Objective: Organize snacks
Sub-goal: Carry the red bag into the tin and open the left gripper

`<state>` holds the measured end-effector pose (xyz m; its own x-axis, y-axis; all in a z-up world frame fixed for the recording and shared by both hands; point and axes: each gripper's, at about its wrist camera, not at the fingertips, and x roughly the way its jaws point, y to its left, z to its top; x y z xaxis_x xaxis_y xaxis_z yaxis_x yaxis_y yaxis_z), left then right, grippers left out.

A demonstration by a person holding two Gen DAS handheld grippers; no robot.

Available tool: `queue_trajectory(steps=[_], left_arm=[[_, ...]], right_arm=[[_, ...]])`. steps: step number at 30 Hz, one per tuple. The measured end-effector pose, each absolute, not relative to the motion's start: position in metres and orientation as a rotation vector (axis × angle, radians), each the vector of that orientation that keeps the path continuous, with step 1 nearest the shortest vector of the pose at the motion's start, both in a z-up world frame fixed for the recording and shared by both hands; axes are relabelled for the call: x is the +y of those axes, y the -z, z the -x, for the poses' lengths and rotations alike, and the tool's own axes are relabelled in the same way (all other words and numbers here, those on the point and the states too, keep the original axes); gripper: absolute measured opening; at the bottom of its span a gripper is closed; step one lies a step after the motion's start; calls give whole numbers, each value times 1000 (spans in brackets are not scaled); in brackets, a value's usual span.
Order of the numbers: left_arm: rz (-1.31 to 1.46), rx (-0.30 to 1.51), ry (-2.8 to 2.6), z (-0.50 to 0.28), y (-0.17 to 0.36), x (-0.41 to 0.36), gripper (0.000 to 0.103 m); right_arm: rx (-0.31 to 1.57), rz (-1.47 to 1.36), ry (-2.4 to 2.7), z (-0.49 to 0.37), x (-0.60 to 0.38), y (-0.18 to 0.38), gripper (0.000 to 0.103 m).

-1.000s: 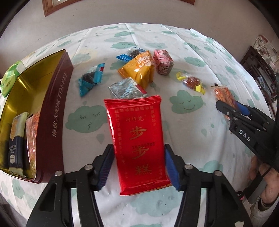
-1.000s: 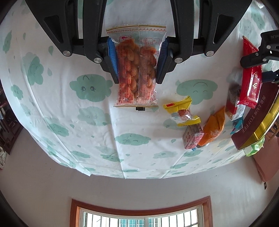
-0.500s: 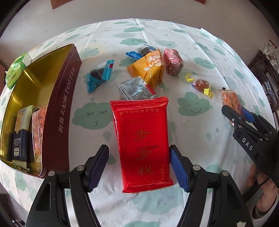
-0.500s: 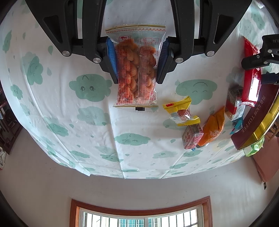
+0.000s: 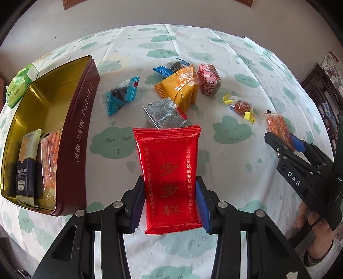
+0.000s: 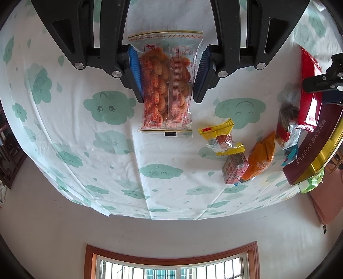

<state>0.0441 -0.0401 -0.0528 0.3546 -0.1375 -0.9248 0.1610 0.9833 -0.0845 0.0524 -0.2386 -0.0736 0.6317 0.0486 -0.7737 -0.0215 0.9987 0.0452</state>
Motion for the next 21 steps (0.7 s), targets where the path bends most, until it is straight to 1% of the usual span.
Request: queue_trajectory(steps=[4,12,15,21], left_arm=[[-23,1198,210,-41,49,-38,40],[-46,1154,234,-36,24,-25,40],[-60,1121,220,-38,11,-13,40],[-69,1050,119,-53,-12,36,40]], right_arm=[[886,-32,-40,-53,-238,74,46],[886,-32,-40,-52,-239,73,46],[886,-33,-40,-52,-239,73,46],[886,-32,-40,-52,-239,74,46]])
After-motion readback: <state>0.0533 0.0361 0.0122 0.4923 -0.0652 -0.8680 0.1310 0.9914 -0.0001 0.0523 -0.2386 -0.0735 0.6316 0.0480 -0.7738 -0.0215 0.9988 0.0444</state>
